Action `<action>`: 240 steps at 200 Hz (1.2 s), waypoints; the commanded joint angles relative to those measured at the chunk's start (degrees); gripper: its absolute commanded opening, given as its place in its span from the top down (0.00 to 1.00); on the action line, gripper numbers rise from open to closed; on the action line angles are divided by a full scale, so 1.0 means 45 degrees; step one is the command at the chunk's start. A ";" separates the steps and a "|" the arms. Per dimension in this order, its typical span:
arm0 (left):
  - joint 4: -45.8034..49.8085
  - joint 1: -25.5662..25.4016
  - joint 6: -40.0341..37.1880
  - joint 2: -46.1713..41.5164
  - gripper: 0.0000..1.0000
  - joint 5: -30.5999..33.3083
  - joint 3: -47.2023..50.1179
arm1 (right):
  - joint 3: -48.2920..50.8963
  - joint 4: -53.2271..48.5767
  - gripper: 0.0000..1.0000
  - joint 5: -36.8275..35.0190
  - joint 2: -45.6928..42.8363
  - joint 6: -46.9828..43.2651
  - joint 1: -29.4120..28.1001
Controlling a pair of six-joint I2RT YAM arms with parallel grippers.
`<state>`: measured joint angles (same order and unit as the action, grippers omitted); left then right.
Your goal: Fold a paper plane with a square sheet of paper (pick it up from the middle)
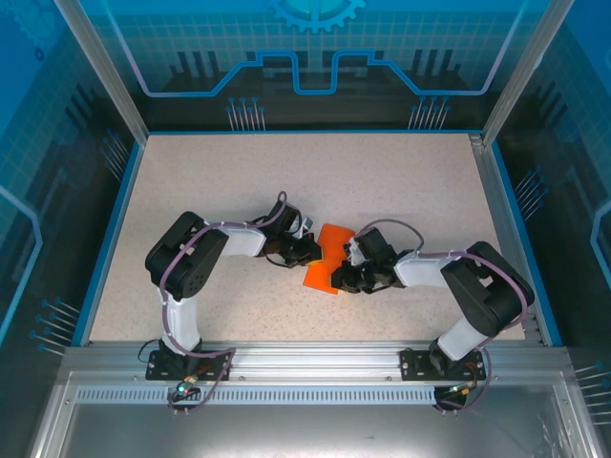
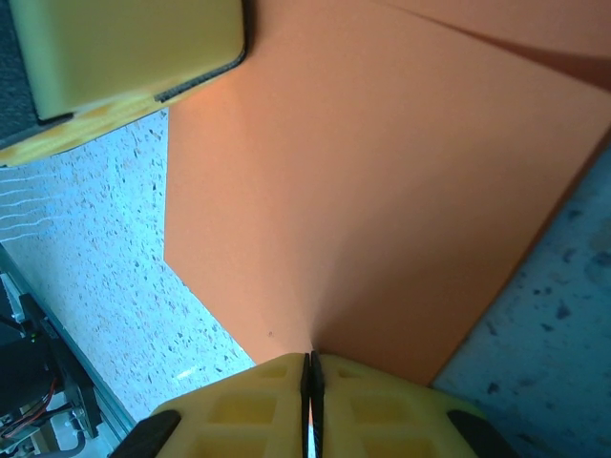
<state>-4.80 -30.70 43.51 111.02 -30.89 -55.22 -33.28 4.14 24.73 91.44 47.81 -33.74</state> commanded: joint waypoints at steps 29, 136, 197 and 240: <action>0.0754 -0.0018 -0.0006 0.0309 0.99 0.0702 0.0299 | 0.0422 -0.0791 0.86 0.0324 -0.1281 0.0005 -0.0091; 0.0715 -0.0033 0.0059 0.0115 0.99 0.0612 0.0243 | 0.0448 -0.2077 0.86 -0.0443 -0.1640 -0.0369 0.0001; 0.0771 -0.0092 0.0146 -0.0225 0.98 0.0524 0.0239 | 0.0012 -0.1766 0.72 -0.1143 -0.2075 0.0322 0.1225; 0.0778 -0.0091 0.0176 -0.0353 0.98 0.0508 0.0221 | -0.0586 -0.1105 0.69 -0.1105 -0.1028 0.0842 0.1325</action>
<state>-4.73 -30.83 43.55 110.85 -30.68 -55.22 -34.24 -3.53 19.68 84.68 49.30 -28.56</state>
